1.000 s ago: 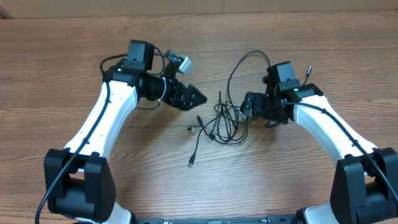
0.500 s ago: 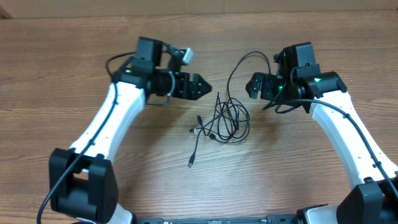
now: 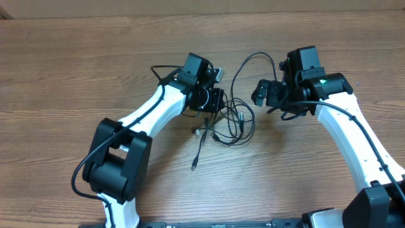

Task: Untangle cables

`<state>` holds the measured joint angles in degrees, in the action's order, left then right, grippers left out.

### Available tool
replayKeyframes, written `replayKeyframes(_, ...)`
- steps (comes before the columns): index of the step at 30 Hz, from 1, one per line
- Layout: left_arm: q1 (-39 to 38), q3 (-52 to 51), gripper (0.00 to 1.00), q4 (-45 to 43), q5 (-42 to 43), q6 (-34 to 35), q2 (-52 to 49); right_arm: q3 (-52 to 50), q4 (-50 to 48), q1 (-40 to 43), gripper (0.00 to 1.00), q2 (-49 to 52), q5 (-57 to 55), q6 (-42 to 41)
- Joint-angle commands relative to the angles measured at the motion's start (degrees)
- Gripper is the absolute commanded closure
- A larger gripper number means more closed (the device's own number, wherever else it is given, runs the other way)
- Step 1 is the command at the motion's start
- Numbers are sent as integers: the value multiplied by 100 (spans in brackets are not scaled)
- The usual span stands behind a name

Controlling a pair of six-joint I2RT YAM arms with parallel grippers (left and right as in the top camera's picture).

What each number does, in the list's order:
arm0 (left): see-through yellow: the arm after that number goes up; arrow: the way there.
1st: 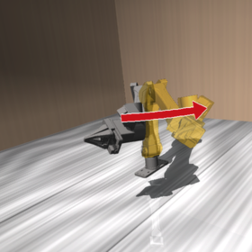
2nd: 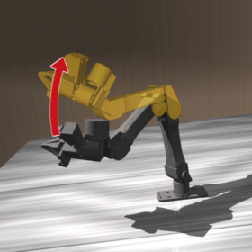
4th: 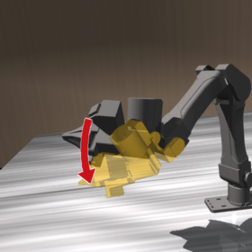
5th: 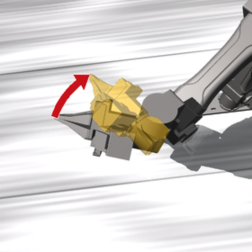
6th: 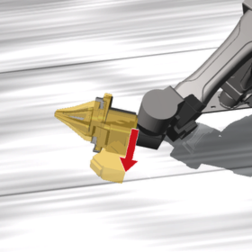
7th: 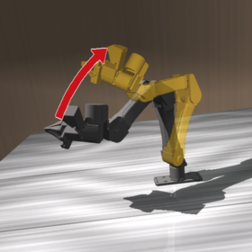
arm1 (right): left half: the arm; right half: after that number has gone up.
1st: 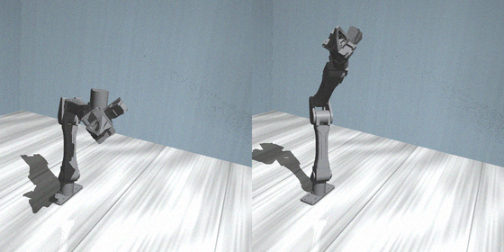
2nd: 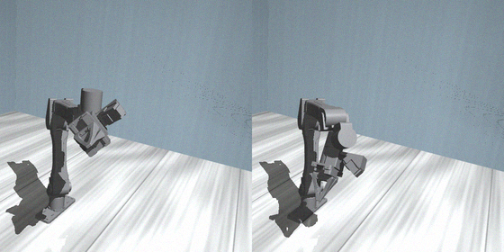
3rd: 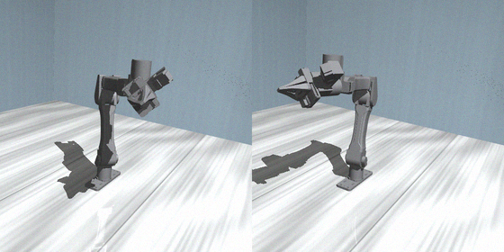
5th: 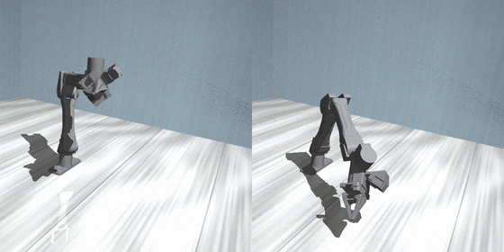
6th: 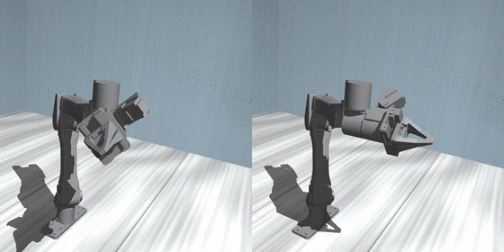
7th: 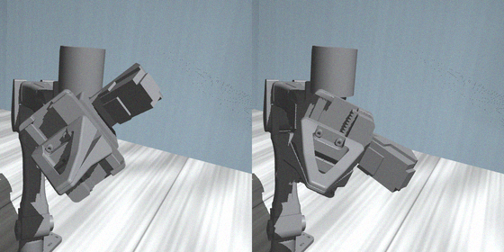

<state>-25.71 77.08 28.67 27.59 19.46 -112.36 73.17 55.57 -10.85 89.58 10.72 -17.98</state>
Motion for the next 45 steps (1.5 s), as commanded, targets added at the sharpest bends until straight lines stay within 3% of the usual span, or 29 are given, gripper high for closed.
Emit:
replayKeyframes(1,203,173,96,81,-164,160,188,-4,-37,31,0,-31,262,-15)
replayKeyframes(7,507,625,96,684,-166,125,660,-131,-358,-179,0,15,595,11)
replayKeyframes(10,535,688,80,758,-164,109,863,-321,-719,-459,0,17,612,9)
replayKeyframes(16,535,686,83,920,-166,70,940,-828,-1652,-979,0,24,586,2)
replayKeyframes(21,535,686,87,1224,-286,-389,940,-1325,-2223,-1029,0,28,382,-199)
replayKeyframes(23,533,686,69,1401,-741,-479,940,-1410,-2225,-1029,0,28,393,-214)
replayKeyframes(26,535,686,24,1528,-1753,-479,938,-1429,-2260,-1043,0,28,396,-184)
replayKeyframes(28,546,686,16,1488,-2358,-479,938,-1429,-2354,-1043,0,28,391,-74)
replayKeyframes(32,555,684,18,1467,-2315,-468,929,-1429,-2546,-1040,0,28,313,46)
replayKeyframes(34,514,654,36,1451,-1810,-503,892,-1429,-2605,-1040,0,28,170,44)
replayKeyframes(35,472,645,39,1456,-1652,-621,846,-1429,-2623,-1027,0,28,103,44)
replayKeyframes(37,374,614,39,1478,-1615,-874,723,-1429,-2645,-1029,0,28,22,44)
replayKeyframes(41,225,560,28,1499,-1641,-1051,341,-1429,-2588,-1032,0,28,31,42)
replayKeyframes(45,201,560,30,1491,-1659,-1019,-101,-1429,-2444,-1040,0,28,140,44)
